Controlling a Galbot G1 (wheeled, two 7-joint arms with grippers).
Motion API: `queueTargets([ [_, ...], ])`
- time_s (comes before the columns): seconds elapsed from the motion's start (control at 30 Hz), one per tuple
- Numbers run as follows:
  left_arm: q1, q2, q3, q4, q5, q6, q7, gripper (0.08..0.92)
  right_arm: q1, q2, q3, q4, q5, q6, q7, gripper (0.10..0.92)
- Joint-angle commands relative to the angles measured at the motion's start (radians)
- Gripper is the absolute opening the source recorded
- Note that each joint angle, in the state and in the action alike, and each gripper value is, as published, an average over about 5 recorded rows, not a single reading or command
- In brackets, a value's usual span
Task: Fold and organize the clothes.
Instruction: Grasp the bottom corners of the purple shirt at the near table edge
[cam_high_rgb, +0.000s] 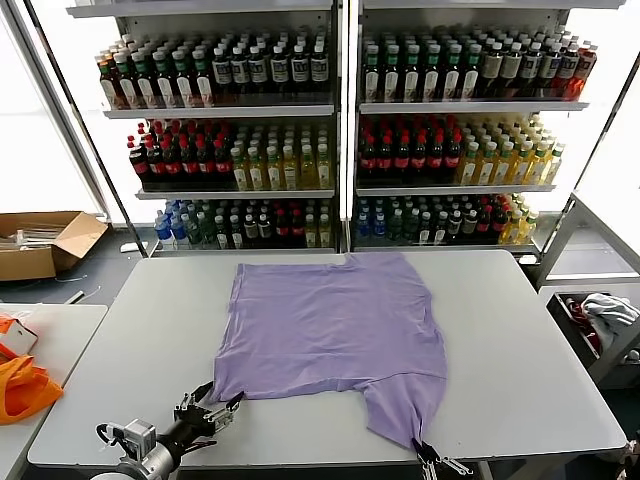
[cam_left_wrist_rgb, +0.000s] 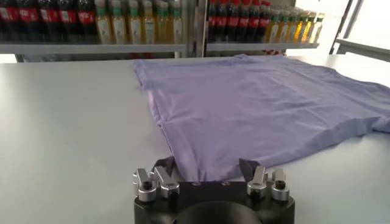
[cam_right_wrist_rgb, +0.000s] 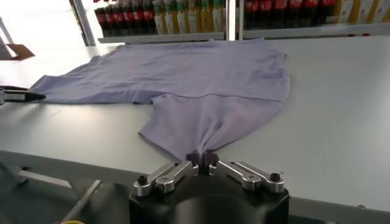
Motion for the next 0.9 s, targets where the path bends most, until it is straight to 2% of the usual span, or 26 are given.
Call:
queueTargets([
  [0.03, 0.004, -0.025, 0.005, 0.02, 0.031, -0.013, 0.003, 0.557, -0.009, 0.003, -0.003, -0.006, -0.005, 0.01, -0.001, 0.107],
  [0.33, 0.023, -0.043, 0.001, 0.009, 0.015, -0.028, -0.003, 0.306, 0.007, 0.02, -0.001, -0.008, -0.007, 0.041, -0.019, 0.107],
  [0.57, 0.076, -0.069, -0.042, -0.074, 0.002, -0.036, -0.003, 0.114, -0.023, 0.002, 0.029, 0.03, -0.006, 0.145, -0.084, 0.107],
  [0.67, 0.113, -0.071, -0.068, -0.11, 0.01, -0.044, 0.002, 0.087, -0.065, -0.006, 0.055, 0.056, -0.006, 0.177, -0.1, 0.107],
  [0.9, 0.171, -0.06, -0.12, -0.164, 0.02, -0.043, 0.008, 0.086, -0.153, -0.02, 0.118, 0.104, 0.016, 0.247, -0.118, 0.107],
])
